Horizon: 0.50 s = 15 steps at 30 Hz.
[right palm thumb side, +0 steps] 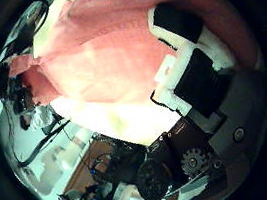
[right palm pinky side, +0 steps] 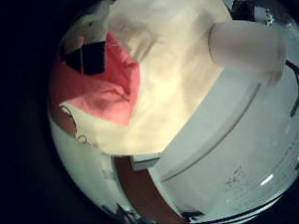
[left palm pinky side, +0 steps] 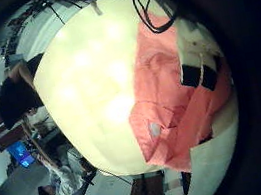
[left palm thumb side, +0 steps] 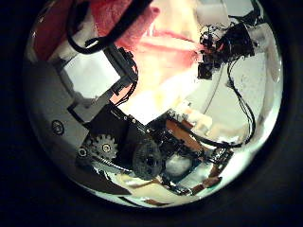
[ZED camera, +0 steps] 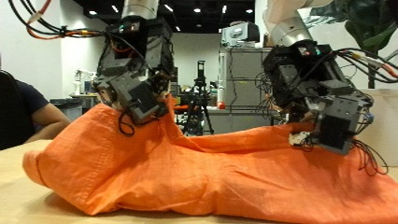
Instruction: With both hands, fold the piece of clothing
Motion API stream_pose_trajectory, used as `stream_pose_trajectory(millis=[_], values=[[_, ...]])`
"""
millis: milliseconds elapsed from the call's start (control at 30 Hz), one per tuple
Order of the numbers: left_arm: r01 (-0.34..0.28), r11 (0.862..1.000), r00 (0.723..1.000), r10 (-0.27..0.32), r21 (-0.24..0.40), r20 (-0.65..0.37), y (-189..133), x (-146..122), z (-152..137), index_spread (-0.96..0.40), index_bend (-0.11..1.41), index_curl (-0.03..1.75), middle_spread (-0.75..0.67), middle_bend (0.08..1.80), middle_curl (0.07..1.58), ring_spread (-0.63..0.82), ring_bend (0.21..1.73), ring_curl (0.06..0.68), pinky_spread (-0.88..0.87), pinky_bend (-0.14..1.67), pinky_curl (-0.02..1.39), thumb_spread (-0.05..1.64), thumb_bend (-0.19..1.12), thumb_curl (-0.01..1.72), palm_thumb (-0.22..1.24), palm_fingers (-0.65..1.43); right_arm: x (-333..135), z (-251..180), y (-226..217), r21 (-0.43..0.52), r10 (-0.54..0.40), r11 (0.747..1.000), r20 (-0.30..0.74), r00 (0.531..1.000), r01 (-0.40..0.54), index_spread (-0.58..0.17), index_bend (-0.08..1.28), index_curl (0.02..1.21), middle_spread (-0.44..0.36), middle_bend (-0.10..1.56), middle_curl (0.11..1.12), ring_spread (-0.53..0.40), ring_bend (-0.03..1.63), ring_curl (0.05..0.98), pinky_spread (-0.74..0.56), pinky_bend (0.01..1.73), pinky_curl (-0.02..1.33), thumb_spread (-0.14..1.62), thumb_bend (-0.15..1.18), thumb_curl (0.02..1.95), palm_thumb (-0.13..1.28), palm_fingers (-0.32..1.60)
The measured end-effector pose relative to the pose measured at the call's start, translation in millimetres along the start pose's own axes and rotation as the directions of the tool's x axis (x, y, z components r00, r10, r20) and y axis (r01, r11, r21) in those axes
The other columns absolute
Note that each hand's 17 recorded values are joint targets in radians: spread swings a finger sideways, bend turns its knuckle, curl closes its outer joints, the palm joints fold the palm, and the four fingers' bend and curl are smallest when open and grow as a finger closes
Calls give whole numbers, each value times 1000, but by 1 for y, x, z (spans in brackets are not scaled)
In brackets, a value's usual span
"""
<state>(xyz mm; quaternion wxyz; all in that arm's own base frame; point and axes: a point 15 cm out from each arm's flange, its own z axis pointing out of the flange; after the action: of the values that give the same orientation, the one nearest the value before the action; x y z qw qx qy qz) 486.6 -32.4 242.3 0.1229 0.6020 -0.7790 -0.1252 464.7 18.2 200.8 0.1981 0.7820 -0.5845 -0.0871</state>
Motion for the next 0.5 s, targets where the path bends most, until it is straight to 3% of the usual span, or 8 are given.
stream_pose_trajectory(millis=[167, 267, 400, 433, 500], values=[[-8, 999, 1000, 7, 51, 21, -20, -14, 4, -703, 226, 1463, -604, 877, 1105, -447, 1316, 543, -656, 1065, 607, 962, -33, 648, 720, 937, 27, 1, -25, 84, 40, 996, 15, 999, -41, -370, 740, 960, -163, 1089, 809, -254, 1280, 664, -368, 1154, 776, 1478, -5, 422, 844, 938], [15, 997, 1000, -17, 70, 21, -23, -30, 7, -685, 182, 1442, -605, 856, 1092, -456, 1260, 534, -657, 1038, 618, 979, -31, 620, 695, 782, 41, -3, -40, 159, 71, 984, 45, 996, -77, -377, 597, 928, -168, 1008, 782, -267, 1285, 654, -412, 1166, 759, 1520, 0, 387, 837, 847], [43, 994, 999, -44, 100, 13, -25, -47, 6, -598, 99, 1323, -526, 646, 1030, -404, 1179, 541, -612, 1019, 649, 1008, -29, 580, 659, 271, 37, -14, -59, 254, 77, 962, 98, 992, -99, -376, 268, 837, -173, 877, 744, -283, 1340, 644, -486, 1213, 735, 1557, 1, 348, 828, 637], [49, 993, 999, -50, 106, 10, -24, -51, 6, -546, 81, 1276, -443, 480, 971, -324, 1085, 506, -566, 1004, 643, 1019, -34, 569, 642, 5, 38, -19, -63, 285, 77, 953, 102, 992, -104, -378, 218, 814, -169, 823, 730, -287, 1337, 640, -501, 1213, 729, 1569, 4, 340, 829, 560], [54, 991, 998, -55, 119, 4, -20, -55, 2, -441, 100, 1190, -302, 361, 890, -185, 991, 462, -437, 924, 623, 1037, -38, 548, 612, -133, 39, -26, -63, 327, 77, 939, 110, 991, -110, -379, 187, 786, -165, 750, 710, -286, 1294, 629, -518, 1209, 721, 1578, 7, 328, 834, 454]])
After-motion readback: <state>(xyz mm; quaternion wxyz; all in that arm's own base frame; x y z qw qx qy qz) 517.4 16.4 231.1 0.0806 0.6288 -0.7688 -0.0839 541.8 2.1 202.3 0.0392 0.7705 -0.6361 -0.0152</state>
